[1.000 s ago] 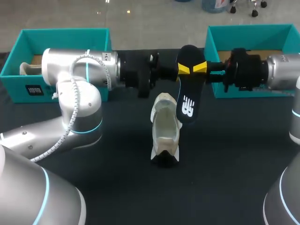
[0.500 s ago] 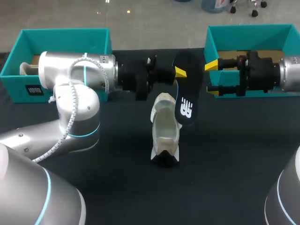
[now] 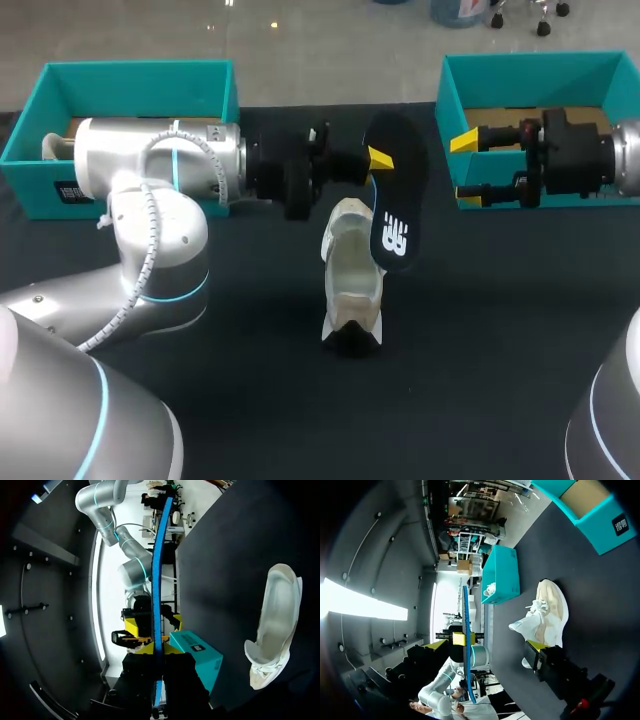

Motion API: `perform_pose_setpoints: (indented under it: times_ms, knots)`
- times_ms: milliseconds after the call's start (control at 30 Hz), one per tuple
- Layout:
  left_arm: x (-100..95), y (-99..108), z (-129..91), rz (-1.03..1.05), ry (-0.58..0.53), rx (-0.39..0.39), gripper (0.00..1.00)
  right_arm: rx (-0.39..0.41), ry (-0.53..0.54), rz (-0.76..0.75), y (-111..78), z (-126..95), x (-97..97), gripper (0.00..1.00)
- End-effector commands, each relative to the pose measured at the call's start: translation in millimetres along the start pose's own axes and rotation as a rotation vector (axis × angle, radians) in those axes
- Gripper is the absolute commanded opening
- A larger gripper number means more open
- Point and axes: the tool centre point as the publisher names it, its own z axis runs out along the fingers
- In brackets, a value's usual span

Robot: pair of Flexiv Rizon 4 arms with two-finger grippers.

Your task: Take the shoe out of the shoebox, open the shoe tongue, remove and reinsert the insole, then place the shoe into the shoebox

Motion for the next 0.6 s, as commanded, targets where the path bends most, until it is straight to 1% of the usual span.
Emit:
perform_pose_setpoints:
  times_ms: [33,100,133,267,433,600]
  knots:
    - [-0.8,-1,0,0.001,0.004,-0.002,0.00,-0.001,-0.004,0.002,-0.8,1,0.5,1.00]
    - [-0.8,-1,0,0.001,0.004,-0.002,0.00,-0.001,-0.004,0.002,-0.8,1,0.5,1.00]
    - [-0.8,-1,0,0.001,0.004,-0.002,0.00,0.008,0.014,0.007,0.1,-3,-3.3,1.00]
    - [-0.8,-1,0,0.001,0.004,-0.002,0.00,0.010,0.002,-0.002,6.8,-24,-17.3,1.00]
    - [-0.8,-1,0,0.001,0.004,-0.002,0.00,-0.029,-0.033,-0.012,14.6,-54,-26.7,1.00]
    - [-0.8,-1,0,0.001,0.004,-0.002,0.00,-0.072,-0.083,-0.041,17.9,-76,-30.2,1.00]
